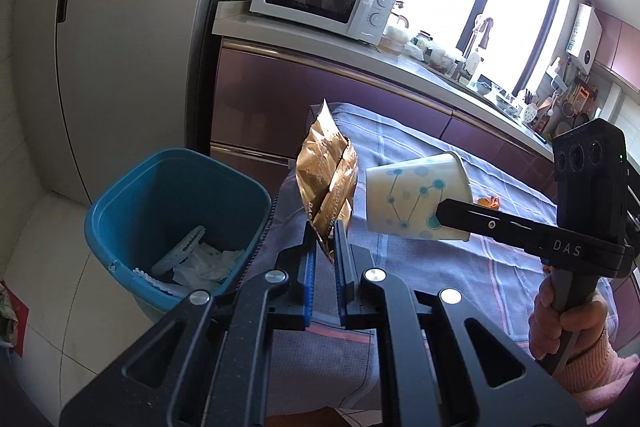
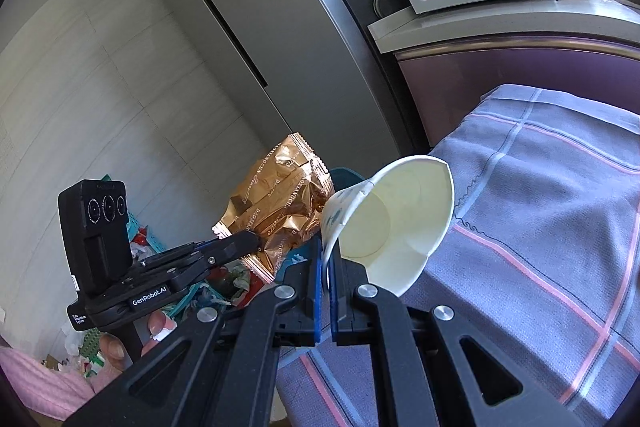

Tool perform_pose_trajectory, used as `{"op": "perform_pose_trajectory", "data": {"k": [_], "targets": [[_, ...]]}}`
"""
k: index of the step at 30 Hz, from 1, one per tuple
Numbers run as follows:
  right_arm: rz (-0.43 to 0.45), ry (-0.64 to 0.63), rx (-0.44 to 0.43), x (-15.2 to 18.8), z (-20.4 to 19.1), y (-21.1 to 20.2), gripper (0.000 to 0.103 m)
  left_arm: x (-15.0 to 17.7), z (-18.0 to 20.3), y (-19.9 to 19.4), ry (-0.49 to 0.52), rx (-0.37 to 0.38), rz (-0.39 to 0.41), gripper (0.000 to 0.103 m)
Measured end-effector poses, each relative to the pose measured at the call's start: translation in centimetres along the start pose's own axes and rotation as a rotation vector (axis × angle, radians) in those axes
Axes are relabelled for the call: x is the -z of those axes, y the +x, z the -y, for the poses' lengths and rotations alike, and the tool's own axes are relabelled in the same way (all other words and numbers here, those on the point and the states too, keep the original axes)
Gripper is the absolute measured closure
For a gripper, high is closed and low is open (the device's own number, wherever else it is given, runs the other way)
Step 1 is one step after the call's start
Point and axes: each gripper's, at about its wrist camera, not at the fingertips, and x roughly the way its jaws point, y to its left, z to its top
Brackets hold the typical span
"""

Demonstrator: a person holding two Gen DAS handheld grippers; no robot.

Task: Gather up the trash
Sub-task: 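Carry the gold wrapper and paper cup over to the teal bin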

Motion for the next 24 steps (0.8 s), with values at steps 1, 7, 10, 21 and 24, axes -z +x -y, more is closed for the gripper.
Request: {"op": "perform_pose_trajectory", "data": {"k": [1,7,10,21,24], "targets": [[-0.003,-0.003,-0.002,-0.1,-0.1,0.3,0.101,-0.1,-0.3,-0.1,-0.004,-0.003,0.002,0.094],[-0.024,-0.027,-0.02,-0.8,-1.1,1.9,0.101,-0.2,-2.4,-0.6,-0.04,-0.044,0.018,0.094],[-0.032,-0.042,-0.026,-1.1,-1.7,2.6,0.101,-0.2,-3.5,-0.8,-0.054,-0.065,0.021,0.094],[-0.079,-0.069,-0.04,-1.6,-2.9,4.9,0.101,-0.3,-6.4,-0.6,-0.098,-0.113,0.019,0.094],[-0.092,-0.069,-0.041,-1.9,-3.0,5.7,0.101,-0.2,-7.1,-0.4,-0.113,-0.122,0.011,0.094]]}}
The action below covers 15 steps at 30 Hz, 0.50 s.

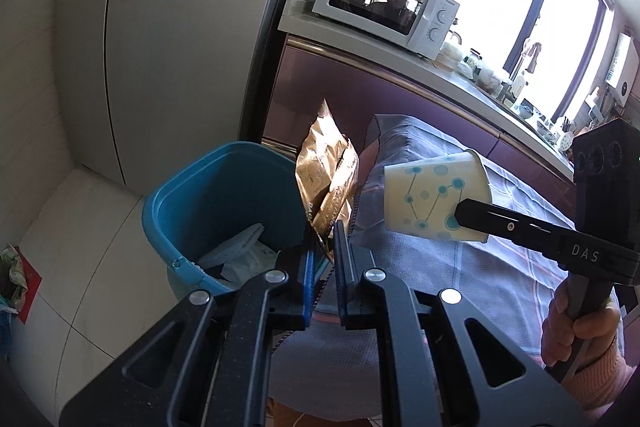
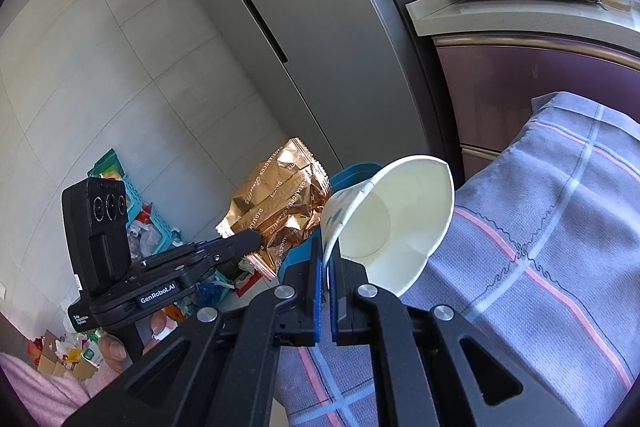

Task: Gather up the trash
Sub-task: 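Carry the gold wrapper and paper cup over to the teal bin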

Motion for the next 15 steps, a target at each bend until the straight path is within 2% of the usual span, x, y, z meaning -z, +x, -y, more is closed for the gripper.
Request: {"op": "perform_pose_trajectory", "data": {"k": [15], "targets": [[-0.085,-0.021,0.008,-1.1,-0.5,4.7,0.101,0.0,-2.1,2.4,-0.043,-0.053,-0.044,0.094]]}}
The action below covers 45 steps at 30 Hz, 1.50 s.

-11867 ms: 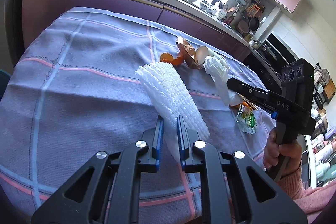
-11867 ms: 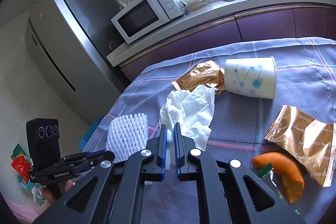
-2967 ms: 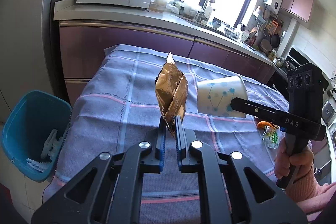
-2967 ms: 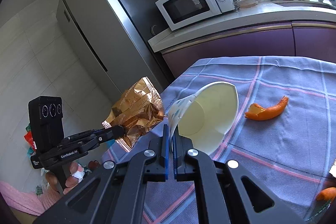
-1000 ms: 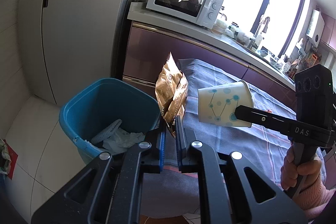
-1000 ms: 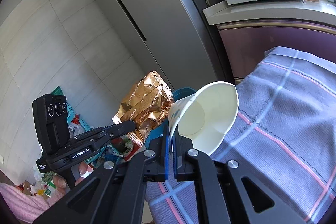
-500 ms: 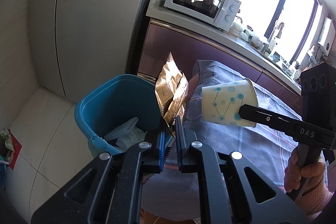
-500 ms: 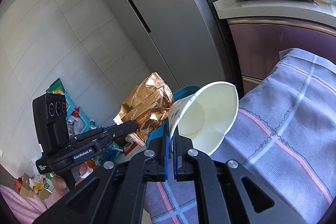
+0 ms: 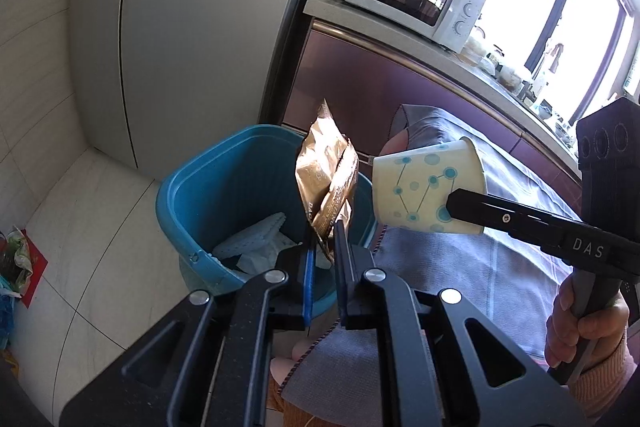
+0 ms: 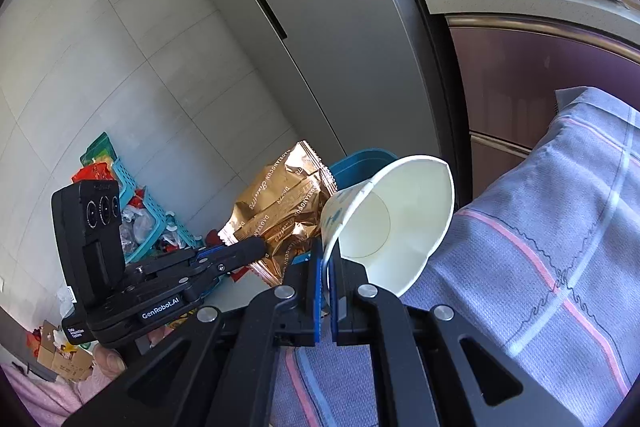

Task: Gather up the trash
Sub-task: 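Carry the gold wrapper and paper cup over to the teal bin, then open both grippers to drop the wrapper and cup into the bin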

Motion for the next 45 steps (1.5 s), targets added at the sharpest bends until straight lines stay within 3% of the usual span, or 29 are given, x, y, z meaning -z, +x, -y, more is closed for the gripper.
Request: {"op": "perform_pose_trajectory", "data": {"k": [24,34,37,45], "targets": [[-0.147,-0.014,0.083,-0.9,0.4,6.7,0.098,-0.2,-1.5,5.2,-0.037,-0.071,-0.088,0.093],[-0.144,0.009,0.094,-1.0,1.1,6.7,0.096,0.3,-2.3,6.7,-0.062,-0.083,-0.106,0.084],[-0.139,0.018,0.095,-1.2,1.5,6.7,0.091,0.5,-2.4,6.5,-0.062,-0.085,-0.099,0.084],[-0.115,0.022,0.089,-0.8,1.4,5.6,0.09,0.2,-1.9,5.2,-0.047,-0.074,-0.06,0.078]]}}
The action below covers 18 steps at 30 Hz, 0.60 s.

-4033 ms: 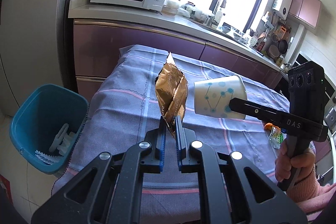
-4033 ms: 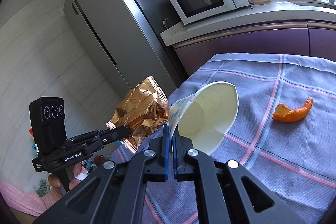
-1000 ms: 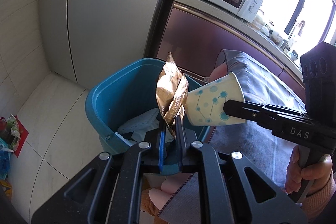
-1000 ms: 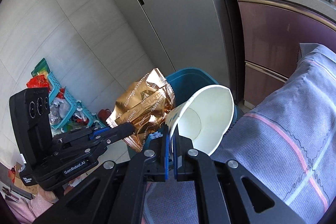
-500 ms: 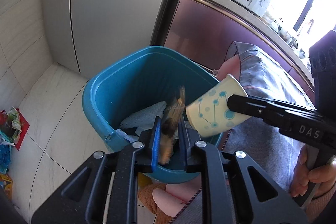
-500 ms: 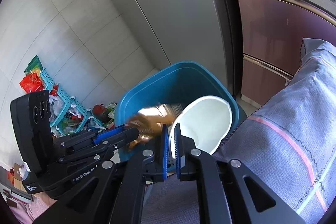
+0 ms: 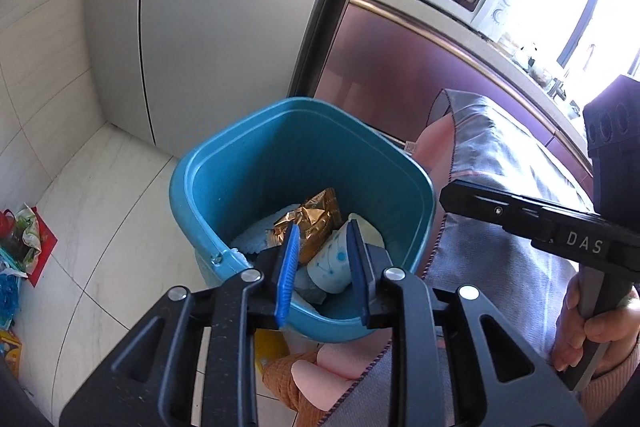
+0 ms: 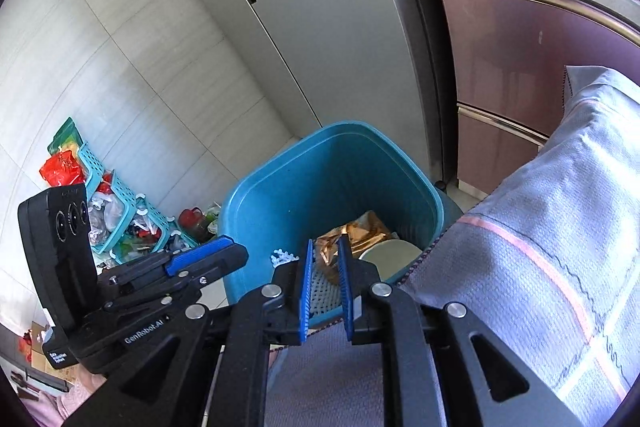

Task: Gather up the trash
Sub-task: 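Open both grippers to drop the wrapper and cup into the bin, then move both grippers back over the table toward the remaining trash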

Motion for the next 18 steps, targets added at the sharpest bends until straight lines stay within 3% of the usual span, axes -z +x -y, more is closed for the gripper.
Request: {"op": "perform_pose_trajectory", "data": {"k": [9,11,18], "targets": [[0.098,-0.024,-0.009,1.7,0.0,-5.4,0.08,0.0,2.8,-3.4,0.069,0.081,0.075,0.065],[0.128,-0.026,0.0,2.4,0.2,-7.1,0.076,0.1,4.3,-4.1,0.099,0.116,0.089,0.062],[0.241,0.025,0.068,6.2,2.6,-14.0,0.076,1.6,10.4,-5.3,0.237,0.248,0.09,0.055]]}}
